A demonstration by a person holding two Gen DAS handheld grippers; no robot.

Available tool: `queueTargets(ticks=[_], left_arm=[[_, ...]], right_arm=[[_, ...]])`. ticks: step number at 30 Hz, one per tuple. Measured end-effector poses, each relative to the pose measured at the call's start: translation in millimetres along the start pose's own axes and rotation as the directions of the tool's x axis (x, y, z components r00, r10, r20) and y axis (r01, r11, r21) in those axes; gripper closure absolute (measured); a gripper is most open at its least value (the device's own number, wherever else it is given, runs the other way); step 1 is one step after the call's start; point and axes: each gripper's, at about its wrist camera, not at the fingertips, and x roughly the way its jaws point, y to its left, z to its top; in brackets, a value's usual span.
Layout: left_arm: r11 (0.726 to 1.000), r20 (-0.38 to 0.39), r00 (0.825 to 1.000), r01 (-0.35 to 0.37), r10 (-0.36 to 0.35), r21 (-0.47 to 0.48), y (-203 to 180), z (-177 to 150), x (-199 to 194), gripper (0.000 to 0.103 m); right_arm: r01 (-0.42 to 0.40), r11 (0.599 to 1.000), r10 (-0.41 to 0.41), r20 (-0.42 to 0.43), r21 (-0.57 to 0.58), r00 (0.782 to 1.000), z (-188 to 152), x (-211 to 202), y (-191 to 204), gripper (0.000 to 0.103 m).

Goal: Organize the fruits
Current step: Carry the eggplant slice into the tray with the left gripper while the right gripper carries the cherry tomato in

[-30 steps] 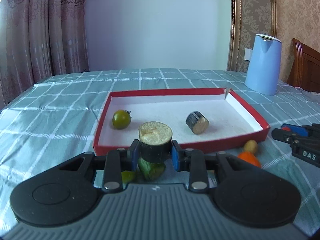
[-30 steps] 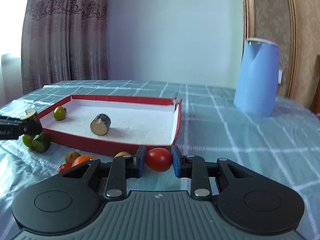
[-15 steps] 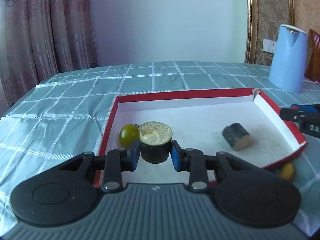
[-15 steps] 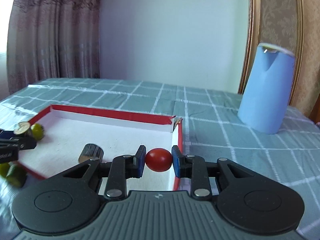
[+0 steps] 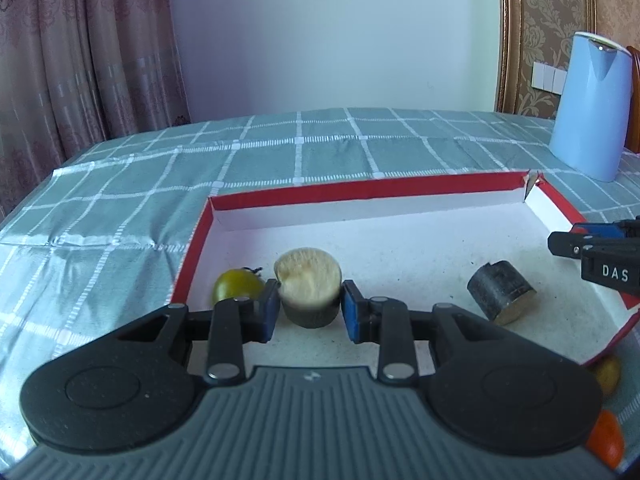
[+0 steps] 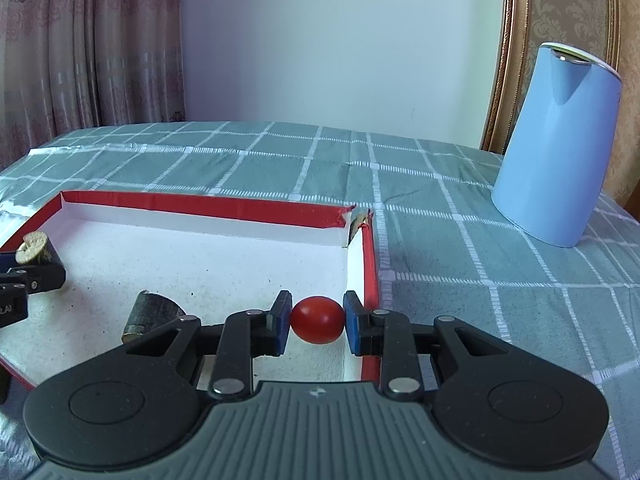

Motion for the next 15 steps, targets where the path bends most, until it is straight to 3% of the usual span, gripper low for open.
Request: queueTargets(ticks=[9, 15], left_arm=[[1.0, -0.013, 1.0, 0.005, -0.005, -0.011, 1.2, 0.2, 4.2, 0.072], [1.0, 0.015, 1.0, 0.005, -0.005, -0.006, 0.4, -1.0, -0.6, 0.04]], right_arm=[[-0.011, 1.0, 0.011, -0.032, 0.014, 0.999, -1.7, 5.6, -0.3, 0.076], [-0.024, 1.0, 0.025, -0.044, 0.013, 0.999, -2.3, 7.9, 0.5, 0.076]])
